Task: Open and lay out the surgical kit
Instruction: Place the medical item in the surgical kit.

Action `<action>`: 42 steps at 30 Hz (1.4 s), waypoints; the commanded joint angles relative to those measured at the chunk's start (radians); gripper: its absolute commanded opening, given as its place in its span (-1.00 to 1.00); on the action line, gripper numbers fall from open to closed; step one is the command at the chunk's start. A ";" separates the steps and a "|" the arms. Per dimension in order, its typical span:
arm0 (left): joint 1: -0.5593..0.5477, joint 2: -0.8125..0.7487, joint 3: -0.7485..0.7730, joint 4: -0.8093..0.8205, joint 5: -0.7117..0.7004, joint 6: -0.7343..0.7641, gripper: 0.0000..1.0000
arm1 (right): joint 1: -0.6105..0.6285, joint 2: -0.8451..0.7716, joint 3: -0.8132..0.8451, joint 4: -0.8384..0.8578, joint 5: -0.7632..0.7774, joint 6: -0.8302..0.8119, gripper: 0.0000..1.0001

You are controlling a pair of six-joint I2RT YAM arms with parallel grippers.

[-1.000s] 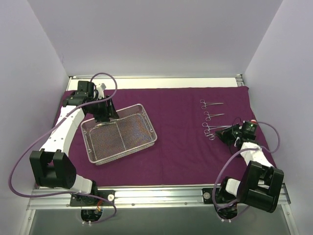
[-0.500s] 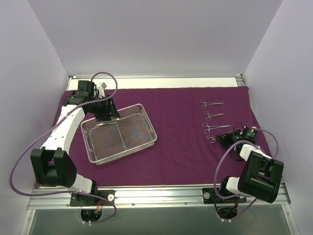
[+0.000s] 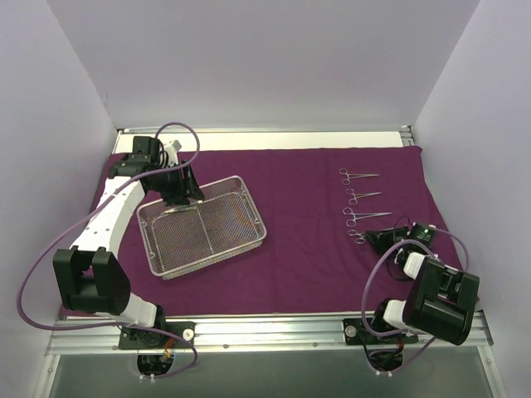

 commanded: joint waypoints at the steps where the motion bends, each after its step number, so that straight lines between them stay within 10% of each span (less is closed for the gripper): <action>1: 0.007 -0.006 0.001 0.048 0.028 -0.004 0.25 | -0.010 -0.007 -0.026 -0.023 0.054 0.009 -0.94; 12: 0.012 -0.004 -0.013 0.051 0.033 -0.008 0.28 | -0.012 -0.012 0.015 -0.153 0.099 -0.049 -0.20; 29: 0.021 0.061 0.007 -0.010 -0.068 -0.040 0.33 | 0.066 -0.176 0.280 -0.768 0.237 -0.097 0.22; 42: 0.007 0.210 0.007 0.057 -0.364 -0.045 0.17 | 0.749 0.313 1.154 -0.979 0.504 -0.436 0.20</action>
